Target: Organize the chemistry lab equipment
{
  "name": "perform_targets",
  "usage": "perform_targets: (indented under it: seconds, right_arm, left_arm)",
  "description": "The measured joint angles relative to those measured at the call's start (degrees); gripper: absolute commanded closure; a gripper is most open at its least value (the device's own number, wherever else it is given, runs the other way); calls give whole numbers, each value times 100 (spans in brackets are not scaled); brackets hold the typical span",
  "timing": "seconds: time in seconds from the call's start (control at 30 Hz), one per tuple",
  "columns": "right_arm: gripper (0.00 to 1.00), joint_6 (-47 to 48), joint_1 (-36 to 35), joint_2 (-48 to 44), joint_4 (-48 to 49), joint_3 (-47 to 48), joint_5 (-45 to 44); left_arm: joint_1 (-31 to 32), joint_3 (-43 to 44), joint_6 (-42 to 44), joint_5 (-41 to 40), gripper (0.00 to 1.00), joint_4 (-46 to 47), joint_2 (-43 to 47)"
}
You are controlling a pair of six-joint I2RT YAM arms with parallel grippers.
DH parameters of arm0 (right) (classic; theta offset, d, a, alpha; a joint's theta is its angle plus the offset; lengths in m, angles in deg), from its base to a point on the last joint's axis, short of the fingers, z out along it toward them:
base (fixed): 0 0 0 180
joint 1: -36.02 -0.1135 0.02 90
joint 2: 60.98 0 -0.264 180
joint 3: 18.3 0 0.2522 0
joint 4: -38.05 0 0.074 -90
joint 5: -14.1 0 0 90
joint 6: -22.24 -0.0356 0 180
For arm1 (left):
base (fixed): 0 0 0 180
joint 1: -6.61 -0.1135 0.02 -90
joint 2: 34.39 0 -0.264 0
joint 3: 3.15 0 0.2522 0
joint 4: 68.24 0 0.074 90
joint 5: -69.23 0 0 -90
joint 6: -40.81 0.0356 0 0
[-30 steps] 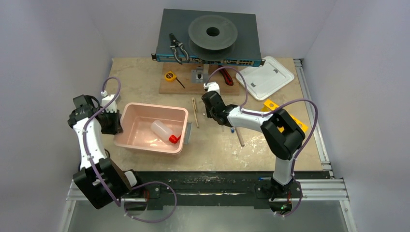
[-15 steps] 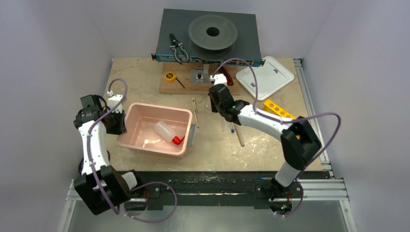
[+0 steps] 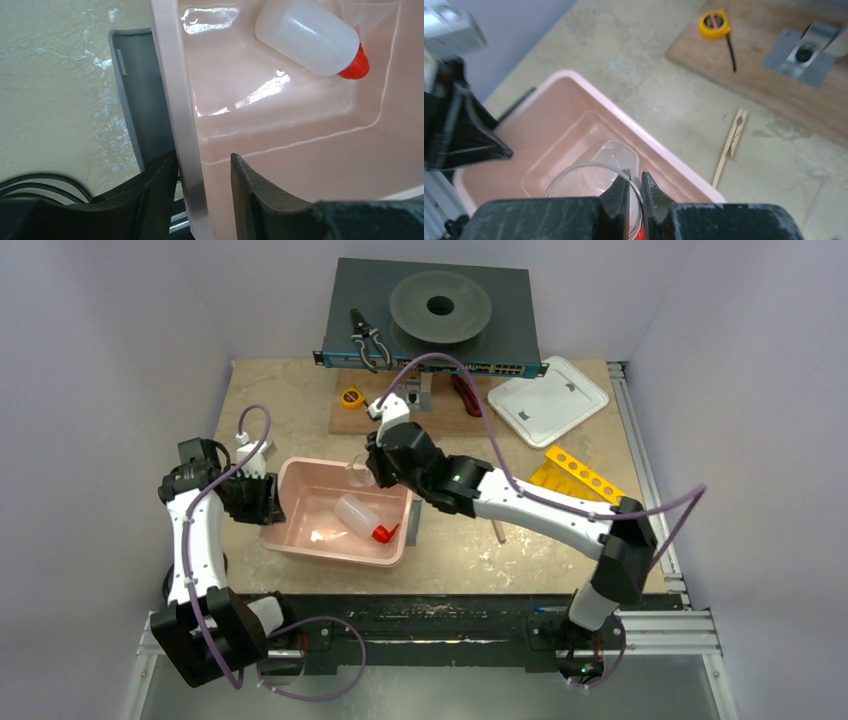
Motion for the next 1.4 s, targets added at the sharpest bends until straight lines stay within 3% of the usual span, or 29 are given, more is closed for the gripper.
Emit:
perform_targets:
  seconds: [0.23,0.4,0.47,0.57,0.7,0.8,0.97,1.23,1.4]
  right_arm:
    - [100,-101,-59,1368,-479,-2,66]
    - [100,-90,-57,1593,-619,90,-76]
    - [79,-79,-57,1633,-619,186,-79]
    - [57,-76,-66,1775,-610,304,-74]
    - [46,-52,-72,1864,-667,330,-76]
    - [46,-28,-87,1862,-758,501,-81]
    - [49,79,-92,1598,-903,866,-79]
    - [53,254,162,424,-815,990,-271]
    - [47,160,922,-59,-463,101,-286]
  left_arm:
    - [-127,179,289,162,54,-442,35]
    - [-278,538,389,308,50,-509,35]
    - [-302,595,411,374,32,-437,46]
    - [-310,592,450,463,26,-352,63]
    - [-313,573,452,507,23,-219,79]
    - [-315,520,452,498,22,-85,79]
    - [-317,376,452,341,1,199,133]
    - [-330,350,448,-42,0,492,260]
    - [-332,328,474,-96,3,531,229]
